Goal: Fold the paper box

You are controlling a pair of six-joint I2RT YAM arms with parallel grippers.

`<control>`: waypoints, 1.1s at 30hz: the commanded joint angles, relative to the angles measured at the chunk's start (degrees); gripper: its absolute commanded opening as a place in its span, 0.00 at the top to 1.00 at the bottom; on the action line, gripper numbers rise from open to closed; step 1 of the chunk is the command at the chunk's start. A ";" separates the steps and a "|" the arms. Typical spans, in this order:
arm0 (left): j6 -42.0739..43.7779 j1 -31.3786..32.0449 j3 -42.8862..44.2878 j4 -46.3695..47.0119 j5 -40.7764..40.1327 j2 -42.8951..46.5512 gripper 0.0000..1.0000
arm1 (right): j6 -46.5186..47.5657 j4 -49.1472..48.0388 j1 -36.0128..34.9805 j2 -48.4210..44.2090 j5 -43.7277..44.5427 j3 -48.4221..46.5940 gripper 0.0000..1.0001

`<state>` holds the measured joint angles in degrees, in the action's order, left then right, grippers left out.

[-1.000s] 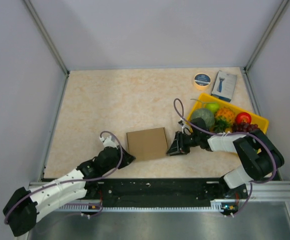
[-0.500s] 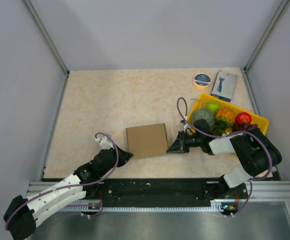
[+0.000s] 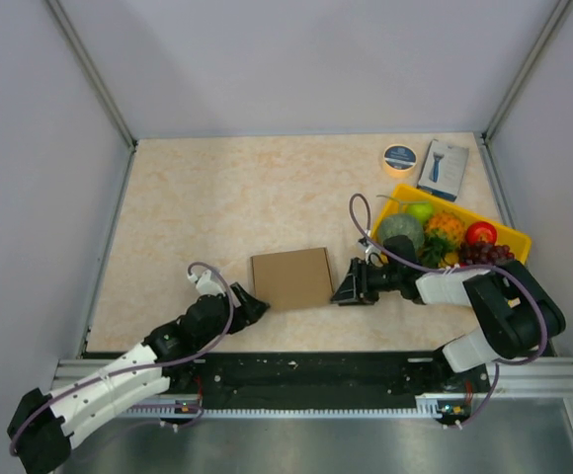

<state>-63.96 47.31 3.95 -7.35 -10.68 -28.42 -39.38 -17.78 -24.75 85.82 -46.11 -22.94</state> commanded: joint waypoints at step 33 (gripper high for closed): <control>13.43 -10.75 6.87 16.32 10.41 -25.02 0.57 | 9.86 0.82 -0.82 6.46 4.46 -10.28 0.60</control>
<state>-49.87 37.08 13.10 2.87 -3.27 -53.43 -26.70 -13.06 -25.28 90.94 -38.83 -32.69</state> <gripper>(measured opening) 0.530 0.469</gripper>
